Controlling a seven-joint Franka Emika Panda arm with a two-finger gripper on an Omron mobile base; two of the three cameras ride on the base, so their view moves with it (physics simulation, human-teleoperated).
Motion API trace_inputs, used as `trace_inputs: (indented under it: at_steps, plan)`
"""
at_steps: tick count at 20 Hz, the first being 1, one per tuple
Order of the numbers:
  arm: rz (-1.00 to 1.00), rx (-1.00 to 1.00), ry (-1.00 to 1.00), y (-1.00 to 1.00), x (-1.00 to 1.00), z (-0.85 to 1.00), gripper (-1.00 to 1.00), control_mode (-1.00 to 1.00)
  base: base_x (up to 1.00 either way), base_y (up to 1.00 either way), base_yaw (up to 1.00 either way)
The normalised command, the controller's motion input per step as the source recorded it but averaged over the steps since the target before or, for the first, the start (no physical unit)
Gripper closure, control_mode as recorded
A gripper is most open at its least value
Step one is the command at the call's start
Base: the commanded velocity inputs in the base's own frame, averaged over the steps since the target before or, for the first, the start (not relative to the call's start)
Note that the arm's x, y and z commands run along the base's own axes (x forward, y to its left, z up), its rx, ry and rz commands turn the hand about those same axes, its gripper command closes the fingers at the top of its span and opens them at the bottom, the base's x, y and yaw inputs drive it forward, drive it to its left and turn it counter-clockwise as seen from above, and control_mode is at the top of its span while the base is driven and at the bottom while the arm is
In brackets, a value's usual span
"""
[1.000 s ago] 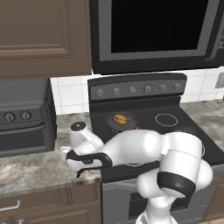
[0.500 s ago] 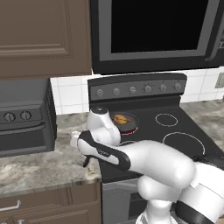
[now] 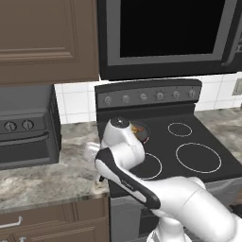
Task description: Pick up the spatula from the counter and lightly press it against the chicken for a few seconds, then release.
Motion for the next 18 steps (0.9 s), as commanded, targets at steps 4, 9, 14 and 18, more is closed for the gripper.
trace_inputs:
  at_steps: [4, 9, 14, 18]
  plan:
    - [0.03, -0.14, -0.15, -0.39, -0.30, 0.35, 1.00, -1.00, 0.00, 0.00, 0.00]
    - [0.07, -0.13, -0.04, -0.49, -0.19, 0.44, 1.00, -1.00, 0.00, 0.00, 0.00]
    - [0.13, -0.09, 0.01, -0.53, -0.09, 0.44, 1.00, -1.00, 0.00, 0.00, 0.00]
    - [0.18, -0.08, 0.03, -0.49, -0.03, 0.39, 1.00, -1.00, 0.00, 0.00, 0.00]
